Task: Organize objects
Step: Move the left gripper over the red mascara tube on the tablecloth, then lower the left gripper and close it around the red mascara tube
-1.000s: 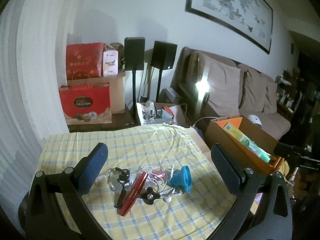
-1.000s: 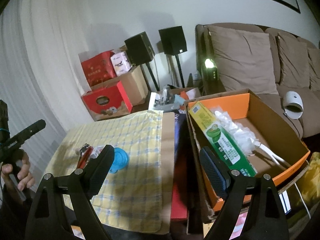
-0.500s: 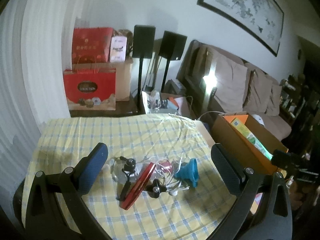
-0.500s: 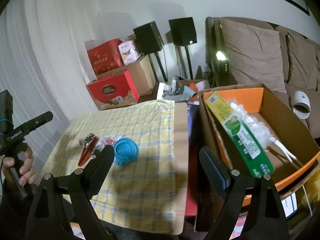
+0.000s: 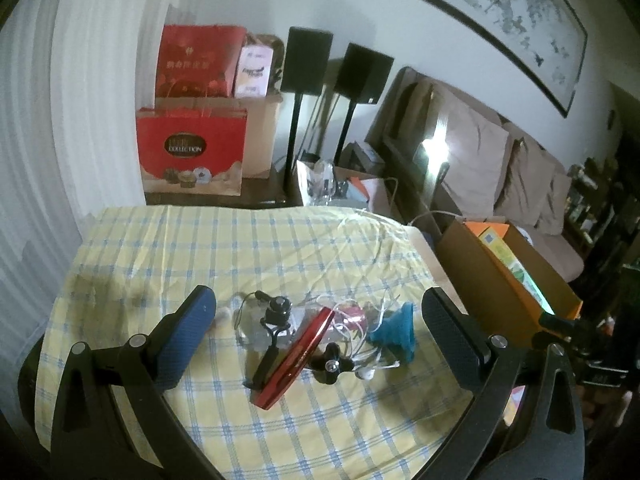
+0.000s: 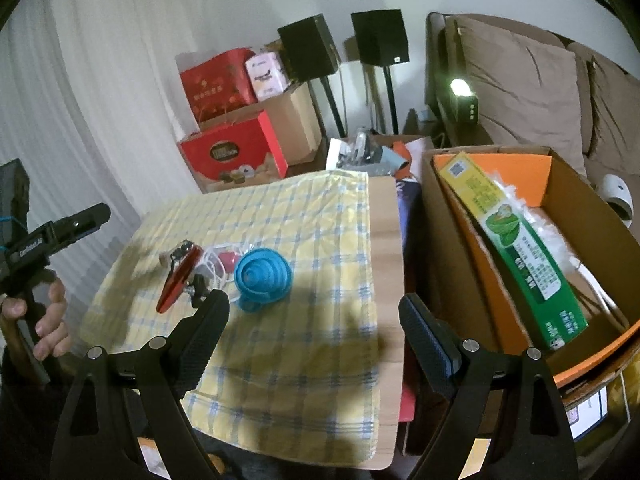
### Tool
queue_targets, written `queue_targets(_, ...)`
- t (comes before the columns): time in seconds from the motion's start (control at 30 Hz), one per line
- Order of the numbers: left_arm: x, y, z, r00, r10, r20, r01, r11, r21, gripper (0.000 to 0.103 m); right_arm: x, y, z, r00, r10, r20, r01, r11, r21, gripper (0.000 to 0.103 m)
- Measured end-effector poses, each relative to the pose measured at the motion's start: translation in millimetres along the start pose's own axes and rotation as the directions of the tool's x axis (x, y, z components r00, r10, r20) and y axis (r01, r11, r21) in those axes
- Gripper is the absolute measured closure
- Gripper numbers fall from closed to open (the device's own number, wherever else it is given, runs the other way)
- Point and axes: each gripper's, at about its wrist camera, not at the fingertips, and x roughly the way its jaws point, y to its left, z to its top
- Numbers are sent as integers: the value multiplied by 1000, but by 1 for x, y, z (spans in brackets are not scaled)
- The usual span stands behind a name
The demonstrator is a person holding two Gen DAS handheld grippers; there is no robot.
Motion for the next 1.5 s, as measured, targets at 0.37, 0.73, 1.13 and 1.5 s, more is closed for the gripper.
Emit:
queue_targets(0.37,20,20,-9,997,40,-66,-42,998,-36,0,21,8,-8,999,0,-48,-1,1000,-23,15)
queue_targets(0.73,53,21,-33,980,120,-160,-118,993,19,0,42,13,-15,995,2,-96,-5,999,-32,15)
queue_targets(1.13,76,9,-53,967,116,-227,-105,993,58,1,43,6,-16,995,-14,-99,13,1000,-11,15)
queue_targets(1.5,85,3,-68,959,136,-250,-114,989,99,13,38,7,-15,996,-25,-86,24,1000,-20,15)
